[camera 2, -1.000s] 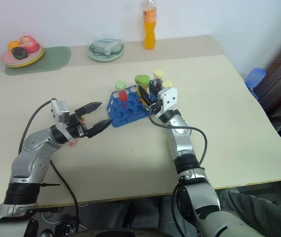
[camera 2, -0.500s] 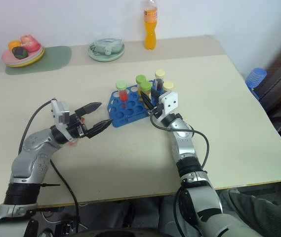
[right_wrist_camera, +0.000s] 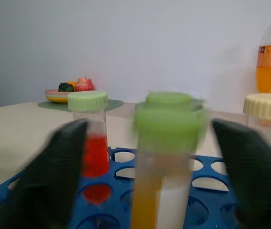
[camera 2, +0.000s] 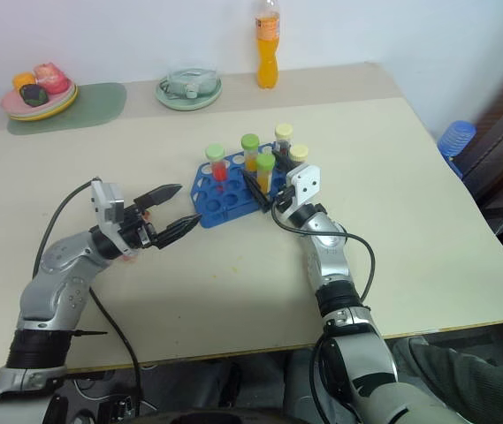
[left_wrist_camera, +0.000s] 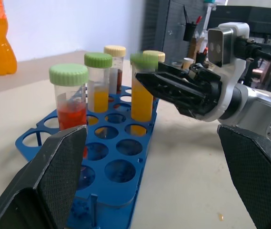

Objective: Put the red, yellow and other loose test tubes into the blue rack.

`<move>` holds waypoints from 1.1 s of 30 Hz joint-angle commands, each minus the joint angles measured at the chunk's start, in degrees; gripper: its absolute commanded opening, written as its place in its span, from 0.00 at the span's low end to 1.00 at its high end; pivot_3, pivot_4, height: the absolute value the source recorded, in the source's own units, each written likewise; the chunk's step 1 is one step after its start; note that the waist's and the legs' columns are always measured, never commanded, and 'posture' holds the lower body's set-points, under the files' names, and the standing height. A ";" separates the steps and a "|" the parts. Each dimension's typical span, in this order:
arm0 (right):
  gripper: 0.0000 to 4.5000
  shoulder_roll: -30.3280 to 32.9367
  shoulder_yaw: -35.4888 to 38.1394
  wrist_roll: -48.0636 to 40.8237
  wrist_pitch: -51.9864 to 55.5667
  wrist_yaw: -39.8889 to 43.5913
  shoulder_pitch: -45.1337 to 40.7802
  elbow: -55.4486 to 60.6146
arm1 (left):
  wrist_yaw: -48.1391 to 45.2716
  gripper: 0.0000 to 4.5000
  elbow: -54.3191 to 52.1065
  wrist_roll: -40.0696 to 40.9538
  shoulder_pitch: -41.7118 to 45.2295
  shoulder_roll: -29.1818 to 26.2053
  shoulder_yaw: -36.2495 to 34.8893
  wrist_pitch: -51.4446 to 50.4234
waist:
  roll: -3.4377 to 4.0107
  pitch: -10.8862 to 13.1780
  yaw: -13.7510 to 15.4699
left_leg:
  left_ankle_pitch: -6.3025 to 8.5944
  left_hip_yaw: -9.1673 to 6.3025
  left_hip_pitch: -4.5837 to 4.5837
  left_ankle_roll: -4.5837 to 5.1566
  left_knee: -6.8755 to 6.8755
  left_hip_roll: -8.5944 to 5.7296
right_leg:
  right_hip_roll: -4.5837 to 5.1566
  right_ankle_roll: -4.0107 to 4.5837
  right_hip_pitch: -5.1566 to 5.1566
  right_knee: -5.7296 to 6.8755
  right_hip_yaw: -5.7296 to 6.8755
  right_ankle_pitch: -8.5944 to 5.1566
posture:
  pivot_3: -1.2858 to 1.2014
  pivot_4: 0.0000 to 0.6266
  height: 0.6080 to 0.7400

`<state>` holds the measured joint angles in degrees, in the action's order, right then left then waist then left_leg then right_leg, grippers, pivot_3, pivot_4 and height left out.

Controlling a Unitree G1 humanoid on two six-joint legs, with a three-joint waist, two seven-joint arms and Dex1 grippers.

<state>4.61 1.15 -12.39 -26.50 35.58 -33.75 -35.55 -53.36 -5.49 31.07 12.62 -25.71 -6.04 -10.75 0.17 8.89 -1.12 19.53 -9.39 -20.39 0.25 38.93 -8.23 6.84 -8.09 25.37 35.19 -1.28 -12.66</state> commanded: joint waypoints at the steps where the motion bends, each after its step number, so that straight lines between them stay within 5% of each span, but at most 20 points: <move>1: 0.98 0.51 -0.01 1.04 -0.80 -0.92 -0.48 1.25 | 0.39 1.00 -2.01 0.80 -0.42 -0.08 -1.05 0.43 | 0.00 0.00 0.01 | 0.00 0.00 0.00 0.00 0.00 0.00 | 0.00 0.00 0.00 0.00 0.00 0.00 | 0.52 0.24 1.00; 11: 0.98 9.60 -3.48 1.30 12.42 3.46 11.15 23.22 | 6.12 1.00 -4.15 3.78 -1.56 0.29 -3.33 -4.41 | 0.00 0.00 0.42 | 0.00 0.00 -0.03 0.00 0.02 0.00 | 0.00 0.00 0.00 -0.01 -0.01 0.00 | 0.52 0.24 1.00; 19: 0.98 23.07 -0.79 -2.19 27.87 7.89 24.90 44.54 | 25.34 1.00 -12.88 4.54 -2.81 -0.23 -7.73 -19.47 | -0.01 0.00 0.75 | 0.01 0.02 -0.05 0.00 0.06 -0.01 | 0.01 0.00 -0.01 -0.01 -0.06 0.00 | 0.52 0.24 1.00; 24: 0.98 32.03 4.00 -10.93 34.93 15.11 28.00 52.34 | 43.35 1.00 -19.56 3.80 1.46 -1.54 -10.73 -38.08 | -0.03 0.02 1.53 | 0.02 0.05 -0.02 0.00 0.08 0.00 | 0.00 -0.01 -0.04 -0.03 -0.11 0.00 | 0.52 0.24 1.00; 33: 0.98 35.74 6.79 -12.63 34.20 19.87 26.94 50.44 | 60.37 1.00 -12.22 5.42 22.70 3.83 -21.56 -79.90 | -0.13 0.03 2.92 | 0.02 0.03 -0.02 0.00 0.17 -0.03 | 0.01 -0.01 -0.09 0.00 -0.08 0.00 | 0.52 0.24 1.00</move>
<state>39.48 6.22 -23.89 9.11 54.52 -6.11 14.39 5.05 -18.78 37.53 32.87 -21.84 -25.23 -84.94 0.03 8.93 1.80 19.55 -9.36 -20.42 0.24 39.10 -8.25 6.85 -8.11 25.29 35.19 -1.35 -12.65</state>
